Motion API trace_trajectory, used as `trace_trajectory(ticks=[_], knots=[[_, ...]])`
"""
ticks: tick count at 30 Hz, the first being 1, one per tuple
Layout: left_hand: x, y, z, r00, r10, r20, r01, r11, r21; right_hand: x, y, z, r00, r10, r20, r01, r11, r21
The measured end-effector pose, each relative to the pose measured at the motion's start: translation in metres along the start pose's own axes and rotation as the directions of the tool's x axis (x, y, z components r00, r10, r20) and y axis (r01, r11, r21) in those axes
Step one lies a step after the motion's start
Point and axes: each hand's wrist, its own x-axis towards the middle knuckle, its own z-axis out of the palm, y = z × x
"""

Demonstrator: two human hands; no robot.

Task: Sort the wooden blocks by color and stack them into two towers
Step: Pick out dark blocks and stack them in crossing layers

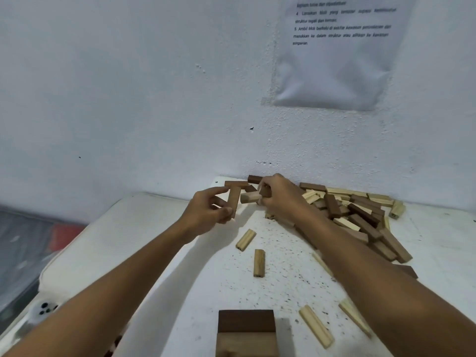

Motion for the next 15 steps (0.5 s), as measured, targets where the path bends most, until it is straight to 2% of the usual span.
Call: trace_trajectory(ticks=[3, 8, 15], knots=[[-0.021, 0.023, -0.009, 0.996, 0.054, 0.067, -0.05, 0.996, -0.069, -0.029, -0.005, -0.021, 1.0, 0.015, -0.026, -0.013, 0.994, 0.108], [-0.061, 0.072, -0.01, 0.982, 0.141, 0.124, -0.147, 0.988, 0.044, -0.086, -0.025, -0.074, 0.999, 0.004, -0.042, 0.004, 0.985, 0.175], [-0.143, 0.13, 0.017, 0.942, 0.261, 0.212, -0.277, 0.96, 0.049, -0.189, -0.046, -0.119, 0.997, -0.04, -0.069, 0.056, 0.968, 0.246]])
